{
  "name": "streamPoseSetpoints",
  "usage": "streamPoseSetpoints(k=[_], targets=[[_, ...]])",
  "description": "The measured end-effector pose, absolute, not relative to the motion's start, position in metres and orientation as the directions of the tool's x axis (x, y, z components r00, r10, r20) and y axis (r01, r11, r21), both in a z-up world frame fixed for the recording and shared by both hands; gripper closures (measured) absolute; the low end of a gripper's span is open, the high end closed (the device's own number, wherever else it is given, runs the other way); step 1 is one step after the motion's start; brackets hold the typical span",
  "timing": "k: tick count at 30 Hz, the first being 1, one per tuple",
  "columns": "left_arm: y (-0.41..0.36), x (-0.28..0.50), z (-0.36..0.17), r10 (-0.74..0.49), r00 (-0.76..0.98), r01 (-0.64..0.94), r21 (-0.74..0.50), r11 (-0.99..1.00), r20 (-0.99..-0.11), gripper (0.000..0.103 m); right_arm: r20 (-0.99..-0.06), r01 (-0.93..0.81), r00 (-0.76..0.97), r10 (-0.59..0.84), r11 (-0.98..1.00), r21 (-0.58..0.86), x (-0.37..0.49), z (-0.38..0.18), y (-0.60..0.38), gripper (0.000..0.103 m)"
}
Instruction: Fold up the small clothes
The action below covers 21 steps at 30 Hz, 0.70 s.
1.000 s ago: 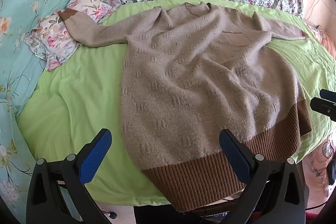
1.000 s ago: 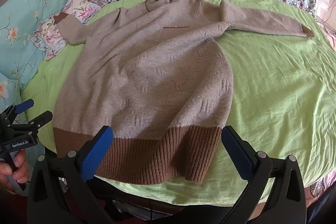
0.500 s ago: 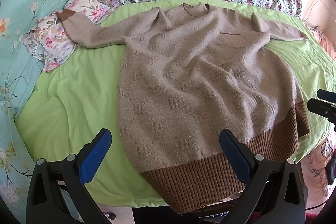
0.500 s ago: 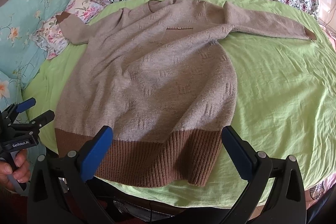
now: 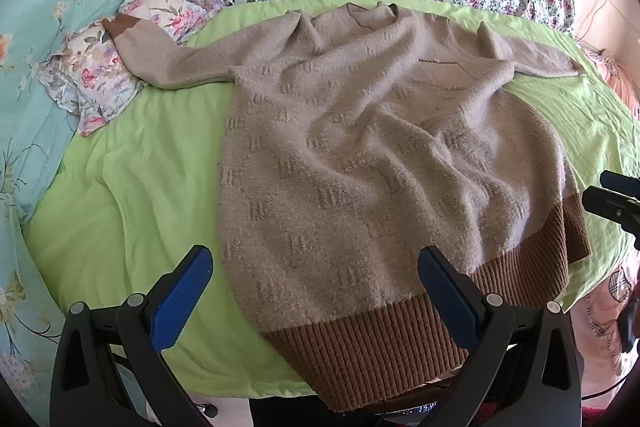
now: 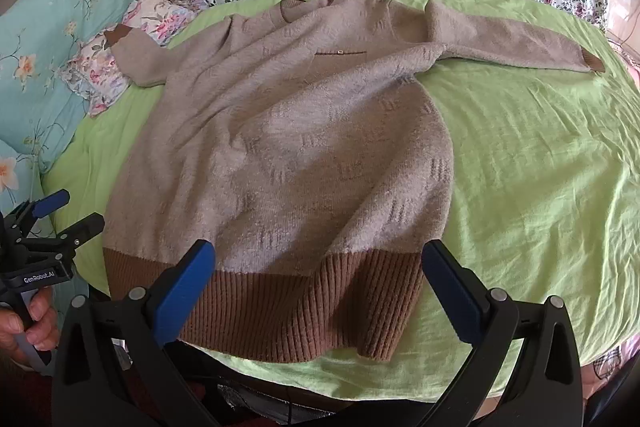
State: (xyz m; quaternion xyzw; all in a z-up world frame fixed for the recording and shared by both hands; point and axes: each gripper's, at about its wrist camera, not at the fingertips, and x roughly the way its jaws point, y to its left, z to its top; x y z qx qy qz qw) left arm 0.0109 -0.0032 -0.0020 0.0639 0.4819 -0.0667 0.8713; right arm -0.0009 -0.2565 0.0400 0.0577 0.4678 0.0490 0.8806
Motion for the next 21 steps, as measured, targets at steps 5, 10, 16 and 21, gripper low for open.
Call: streamPoseSetpoints(k=[5,10,16,21], targets=[[-0.002,0.020,-0.007,-0.064,0.540,0.184,0.043,0.982,-0.839,0.000,-0.831,-0.033,0.537,0.147,0.988,0.154,0.008,0.035,-0.258,0.000],[-0.003,0.041,-0.008,-0.064,0.558,0.192,0.054,0.980,-0.827,0.000,-0.842,-0.051,0.514,0.163,0.986,0.160,0.028,0.034,-0.259,0.000],[-0.002,0.090,-0.004,-0.067,0.578,0.220,0.077,0.972,-0.813,0.000,-0.821,-0.087,0.527,0.219,0.975,0.204,0.072,0.036,-0.267,0.000],[-0.005,0.153,0.005,-0.054,0.619,0.277,0.153,0.949,-0.783,0.000,-0.811,-0.120,0.533,0.241,0.970,0.210,0.123,0.038,-0.280,0.000]])
